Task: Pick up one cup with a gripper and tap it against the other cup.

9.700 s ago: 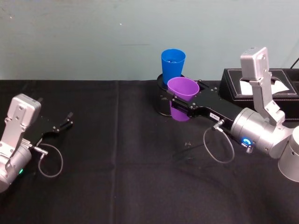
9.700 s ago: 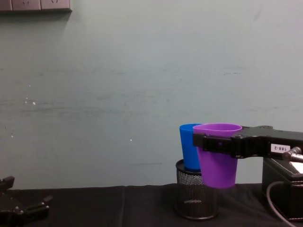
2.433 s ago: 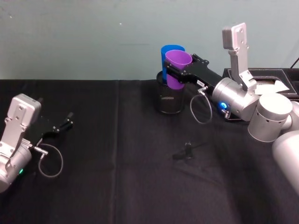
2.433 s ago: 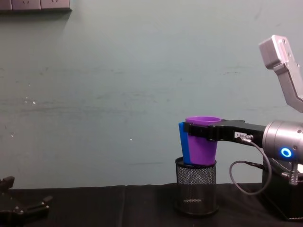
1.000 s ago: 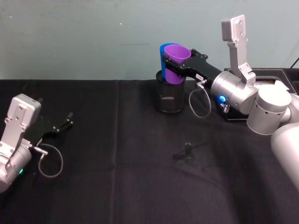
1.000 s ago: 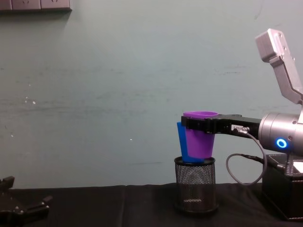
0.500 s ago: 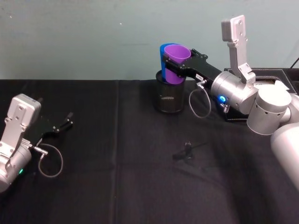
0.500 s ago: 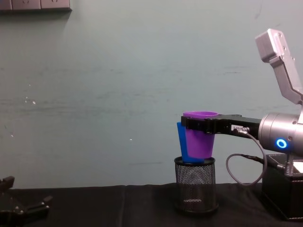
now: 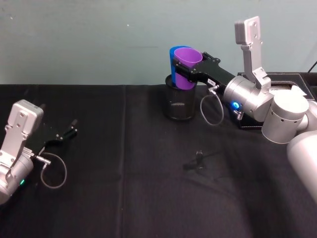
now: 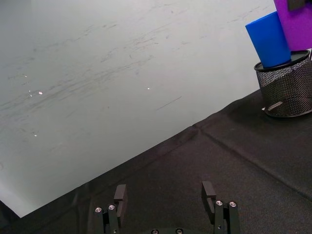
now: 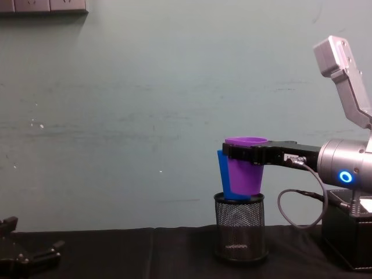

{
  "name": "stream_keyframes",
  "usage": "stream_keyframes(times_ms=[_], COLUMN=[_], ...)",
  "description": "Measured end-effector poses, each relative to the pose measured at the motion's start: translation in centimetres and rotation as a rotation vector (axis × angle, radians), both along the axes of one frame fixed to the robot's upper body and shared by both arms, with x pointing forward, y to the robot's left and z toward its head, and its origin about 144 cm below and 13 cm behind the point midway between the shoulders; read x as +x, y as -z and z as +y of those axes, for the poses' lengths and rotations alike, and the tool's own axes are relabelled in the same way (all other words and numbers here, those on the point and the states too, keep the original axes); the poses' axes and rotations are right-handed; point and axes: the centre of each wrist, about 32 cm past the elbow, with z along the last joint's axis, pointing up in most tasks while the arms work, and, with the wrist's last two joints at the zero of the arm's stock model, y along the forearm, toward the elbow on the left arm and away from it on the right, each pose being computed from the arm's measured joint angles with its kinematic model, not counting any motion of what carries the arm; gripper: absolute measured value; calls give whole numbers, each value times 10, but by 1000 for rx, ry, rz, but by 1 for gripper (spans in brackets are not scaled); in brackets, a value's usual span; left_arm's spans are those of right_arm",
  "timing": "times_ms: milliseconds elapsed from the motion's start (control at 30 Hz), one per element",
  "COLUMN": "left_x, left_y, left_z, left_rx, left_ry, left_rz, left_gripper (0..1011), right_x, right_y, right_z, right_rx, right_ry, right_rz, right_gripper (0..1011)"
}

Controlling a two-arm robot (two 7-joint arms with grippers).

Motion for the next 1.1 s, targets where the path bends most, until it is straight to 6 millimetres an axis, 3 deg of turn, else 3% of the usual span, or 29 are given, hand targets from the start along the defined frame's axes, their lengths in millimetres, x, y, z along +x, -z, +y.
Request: stream_keyframes(times_ms=[1100], left_x=[0], left_y=[0], left_z=[0], left_rx=[0], left_ry=[0], left_rz=[0], left_gripper=[1000], right_x=[0], right_y=[0], right_z=[0], right_rx=[0], right_ry=[1], right_rz=[0], right_gripper=[726])
